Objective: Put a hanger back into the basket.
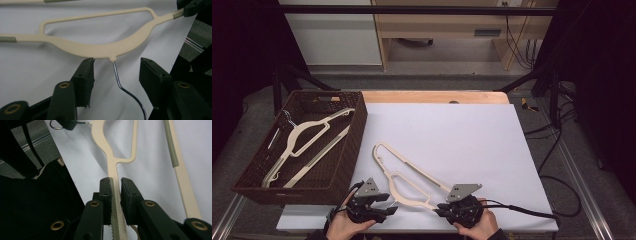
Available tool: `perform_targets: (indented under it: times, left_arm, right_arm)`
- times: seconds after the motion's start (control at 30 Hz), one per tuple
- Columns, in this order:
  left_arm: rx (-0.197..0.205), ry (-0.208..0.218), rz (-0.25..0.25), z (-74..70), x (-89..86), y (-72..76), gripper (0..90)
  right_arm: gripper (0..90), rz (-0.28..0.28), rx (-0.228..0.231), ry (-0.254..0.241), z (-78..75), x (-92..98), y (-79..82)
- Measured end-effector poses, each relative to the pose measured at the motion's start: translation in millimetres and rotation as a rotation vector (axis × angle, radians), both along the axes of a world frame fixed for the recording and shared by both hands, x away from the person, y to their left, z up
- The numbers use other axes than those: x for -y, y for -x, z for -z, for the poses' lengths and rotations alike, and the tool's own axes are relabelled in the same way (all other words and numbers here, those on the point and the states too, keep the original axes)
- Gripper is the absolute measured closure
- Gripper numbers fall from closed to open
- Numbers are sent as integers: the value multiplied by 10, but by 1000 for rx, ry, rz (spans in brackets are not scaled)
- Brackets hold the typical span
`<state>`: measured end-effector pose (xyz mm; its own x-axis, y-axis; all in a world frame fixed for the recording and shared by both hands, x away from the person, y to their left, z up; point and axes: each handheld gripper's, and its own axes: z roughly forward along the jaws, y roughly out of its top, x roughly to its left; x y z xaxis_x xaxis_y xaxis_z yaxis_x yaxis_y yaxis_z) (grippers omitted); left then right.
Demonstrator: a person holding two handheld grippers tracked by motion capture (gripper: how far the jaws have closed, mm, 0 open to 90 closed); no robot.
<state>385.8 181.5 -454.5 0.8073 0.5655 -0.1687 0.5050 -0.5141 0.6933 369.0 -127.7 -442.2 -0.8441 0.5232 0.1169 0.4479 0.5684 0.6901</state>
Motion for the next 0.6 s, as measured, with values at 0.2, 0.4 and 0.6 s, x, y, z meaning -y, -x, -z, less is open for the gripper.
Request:
perform_targets:
  times: [0.2,0.4,0.6]
  left_arm:
    - [-43,-24,12,40,28,-1,576]
    - [-82,-58,1,84,70,-16,762]
    - [-92,-73,-75,57,86,-41,836]
  right_arm:
    - [795,8,3,-5,-6,-1,6]
    - [794,-2,10,-11,-15,6,7]
    - [795,-4,7,-31,-16,2,13]
